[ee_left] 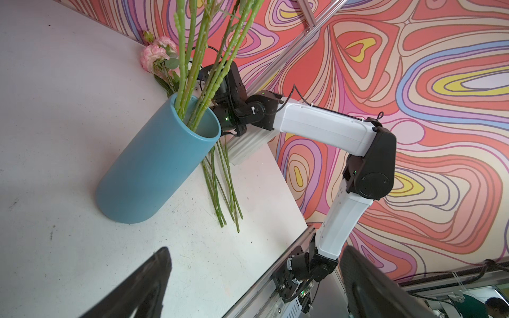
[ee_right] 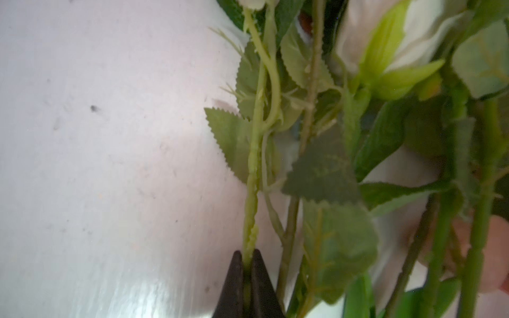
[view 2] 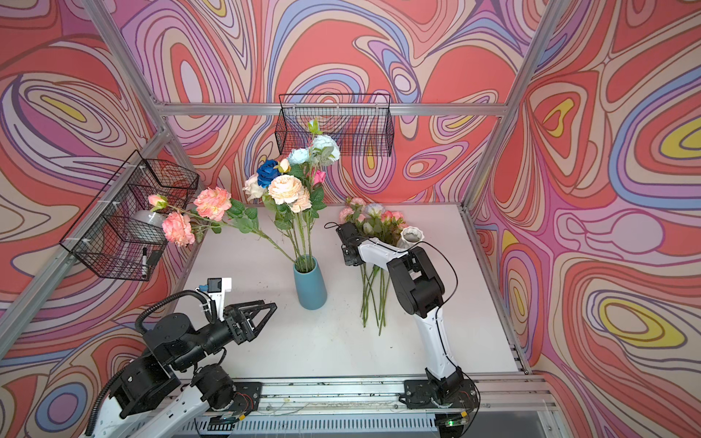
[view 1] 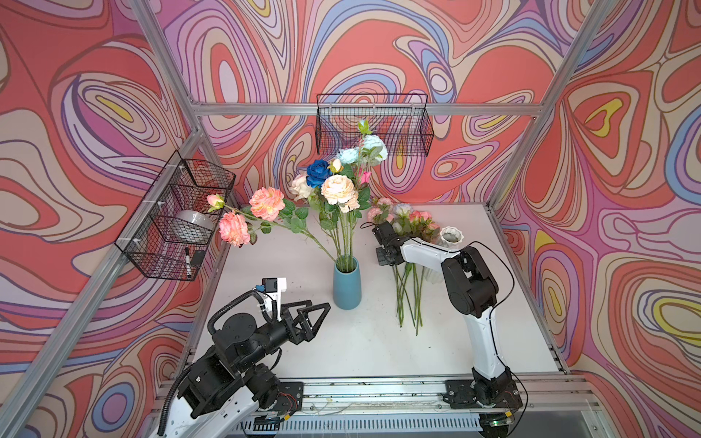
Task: Arrange flowers in a vase
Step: Pick up the flower from the top-center of the table.
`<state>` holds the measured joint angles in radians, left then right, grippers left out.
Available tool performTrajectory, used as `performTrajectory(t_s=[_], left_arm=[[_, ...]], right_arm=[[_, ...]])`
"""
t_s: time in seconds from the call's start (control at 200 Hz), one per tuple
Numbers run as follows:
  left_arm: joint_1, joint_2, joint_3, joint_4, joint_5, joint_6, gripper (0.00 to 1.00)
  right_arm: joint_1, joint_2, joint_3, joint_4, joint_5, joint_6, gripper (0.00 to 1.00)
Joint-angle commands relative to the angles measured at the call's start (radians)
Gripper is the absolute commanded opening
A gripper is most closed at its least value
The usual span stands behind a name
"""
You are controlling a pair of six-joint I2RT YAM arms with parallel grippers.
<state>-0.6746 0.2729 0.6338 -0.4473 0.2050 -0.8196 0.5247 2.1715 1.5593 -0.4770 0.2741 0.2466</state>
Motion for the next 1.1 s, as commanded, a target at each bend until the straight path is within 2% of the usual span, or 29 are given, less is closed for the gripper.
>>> performTrajectory(t_s=[0.0, 0.175, 0.365, 0.491, 0.656, 0.906, 1.026, 1.096], left_arm=[[-0.003, -0.014, 0.004, -0.015, -0.012, 0.003, 0.98], [-0.003, -0.012, 0.008, -0.013, -0.014, 0.005, 0.98], [-0.003, -0.015, 0.020, -0.018, -0.024, 0.013, 0.98], [-0.003, -0.018, 0.039, -0.032, -0.040, 0.022, 0.98], [-0.003, -0.027, 0.060, -0.057, -0.077, 0.031, 0.98], [-0.003, -0.015, 0.087, -0.085, -0.104, 0.046, 0.98], [-0.003, -0.018, 0.090, -0.095, -0.115, 0.045, 0.98], [-0.003, -0.023, 0.090, -0.100, -0.119, 0.044, 0.98]], right_arm=[[-0.005, -0.147, -0.082, 0.108, -0.093, -0.010, 0.00], [-0.006, -0.358, -0.244, 0.263, -0.225, 0.001, 0.00], [-0.006, -0.593, -0.401, 0.389, -0.303, 0.045, 0.00], [-0.006, -0.742, -0.477, 0.403, -0.317, 0.091, 0.00], [-0.005, -0.949, -0.560, 0.375, -0.273, 0.132, 0.00], [-0.002, -1.202, -0.531, 0.348, -0.290, 0.094, 0.00], [0.040, -1.229, -0.464, 0.412, -0.303, 0.068, 0.00], [0.113, -1.211, -0.418, 0.475, -0.265, 0.030, 0.00]])
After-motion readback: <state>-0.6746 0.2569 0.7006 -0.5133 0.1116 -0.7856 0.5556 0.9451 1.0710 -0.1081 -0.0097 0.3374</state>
